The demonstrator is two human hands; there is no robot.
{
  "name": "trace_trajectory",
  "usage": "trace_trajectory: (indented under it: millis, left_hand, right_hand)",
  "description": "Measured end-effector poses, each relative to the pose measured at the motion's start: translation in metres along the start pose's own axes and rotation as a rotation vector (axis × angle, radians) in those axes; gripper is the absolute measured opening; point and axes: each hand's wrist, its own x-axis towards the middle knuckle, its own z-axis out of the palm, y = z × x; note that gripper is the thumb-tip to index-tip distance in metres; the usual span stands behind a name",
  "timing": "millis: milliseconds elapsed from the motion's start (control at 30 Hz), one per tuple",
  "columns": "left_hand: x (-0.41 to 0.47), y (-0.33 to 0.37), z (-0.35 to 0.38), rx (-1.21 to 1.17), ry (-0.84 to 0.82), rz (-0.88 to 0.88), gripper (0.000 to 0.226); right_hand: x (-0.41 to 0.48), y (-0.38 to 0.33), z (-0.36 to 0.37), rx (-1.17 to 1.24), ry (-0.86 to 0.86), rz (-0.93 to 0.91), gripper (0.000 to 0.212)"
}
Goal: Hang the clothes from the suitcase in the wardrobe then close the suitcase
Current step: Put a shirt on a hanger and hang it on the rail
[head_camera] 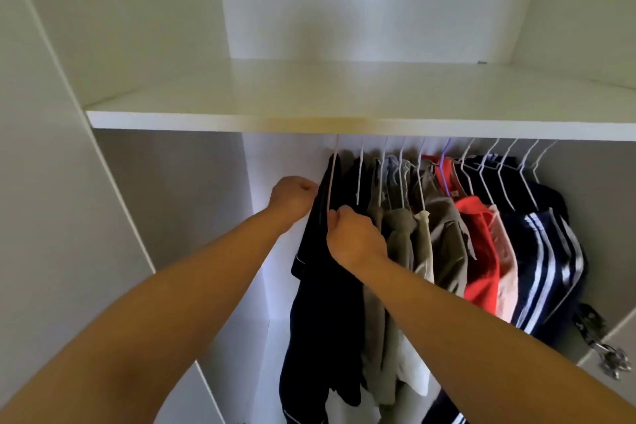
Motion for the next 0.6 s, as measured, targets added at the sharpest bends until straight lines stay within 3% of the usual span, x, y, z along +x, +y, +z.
trace_trajectory:
  millis: [133, 233, 333, 500, 600]
  left_hand:
    - [-0.052, 0.001, -0.021, 0.009, 0.128, 0.043, 0.022]
    - [-0.117, -0.006, -0.038, 0.044, 0.241, 0.093, 0.021]
    - [-0.197, -0.02, -0.053, 0.14, 0.35, 0.131, 0.019]
    - [-0.332, -0.045, -0.087, 0.325, 0.46, 0.239, 0.018]
    - [-0.43, -0.057, -0.122, 0.523, 0.539, 0.329, 0.019]
  right_hand:
    - [-0.026, 0.002, 0.006, 0.199, 0.263, -0.167, 0.031]
    - [-0.07, -0.007, 0.023, 0.286, 0.278, -0.263, 0.027]
    - [-0.125, -0.018, 0.05, 0.448, 0.157, -0.325, 0.015]
    - [-0.221, -0.044, 0.096, 0.513, -0.143, -0.436, 0.016]
    - [-0.293, -0.074, 0.12, 0.414, -0.293, -0.678, 0.017]
